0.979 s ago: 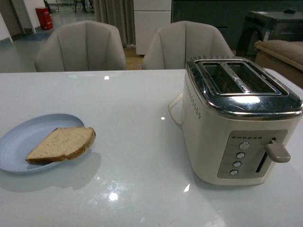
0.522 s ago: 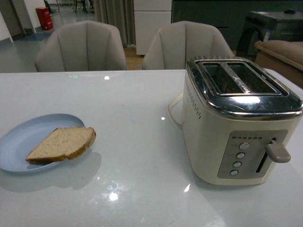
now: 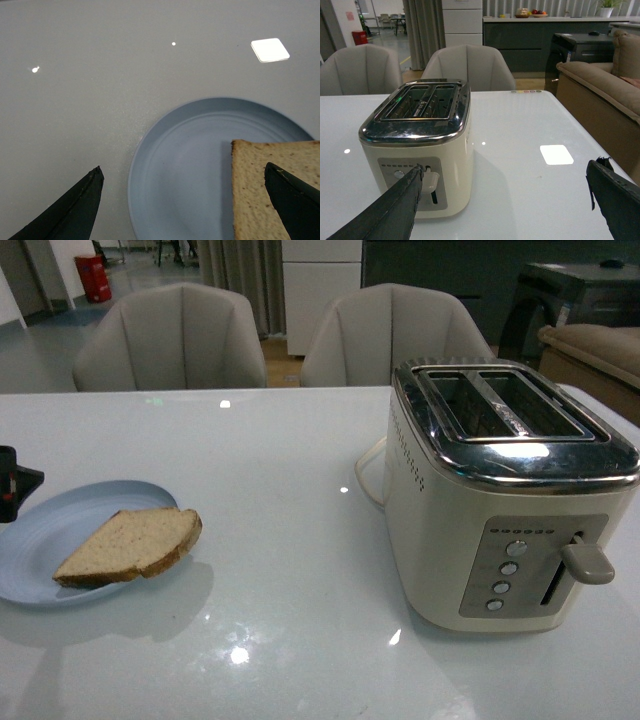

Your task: Left arm holds plate, right arm toasts bread

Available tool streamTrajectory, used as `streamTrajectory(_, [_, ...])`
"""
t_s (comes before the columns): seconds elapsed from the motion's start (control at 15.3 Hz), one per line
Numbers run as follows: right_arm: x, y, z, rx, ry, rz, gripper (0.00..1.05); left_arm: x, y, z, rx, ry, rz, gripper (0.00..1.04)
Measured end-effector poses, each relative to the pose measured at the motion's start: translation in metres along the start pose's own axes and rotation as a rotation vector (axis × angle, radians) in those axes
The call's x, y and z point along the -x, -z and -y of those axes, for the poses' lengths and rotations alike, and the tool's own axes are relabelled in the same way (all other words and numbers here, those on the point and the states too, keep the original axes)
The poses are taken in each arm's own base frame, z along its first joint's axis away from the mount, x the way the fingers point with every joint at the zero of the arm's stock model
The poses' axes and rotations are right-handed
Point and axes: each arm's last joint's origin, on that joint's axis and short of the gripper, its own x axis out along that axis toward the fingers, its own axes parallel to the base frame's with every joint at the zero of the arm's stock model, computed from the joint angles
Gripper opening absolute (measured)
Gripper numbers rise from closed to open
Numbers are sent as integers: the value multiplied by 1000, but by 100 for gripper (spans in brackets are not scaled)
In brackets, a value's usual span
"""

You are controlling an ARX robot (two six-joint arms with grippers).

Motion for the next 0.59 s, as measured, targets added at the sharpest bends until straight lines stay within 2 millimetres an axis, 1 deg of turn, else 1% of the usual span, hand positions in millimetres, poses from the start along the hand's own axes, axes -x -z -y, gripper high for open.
streamTrajectory(0.07, [0, 0, 0, 0, 0, 0, 98, -12, 1, -3, 2, -2, -23, 98])
streamTrajectory(0.33, [0, 0, 0, 0, 0, 0, 98, -46, 8, -19, 42, -10, -88, 98])
streamTrajectory(0.59, [0, 0, 0, 0, 0, 0, 98, -62, 16, -30, 87, -40, -102, 98])
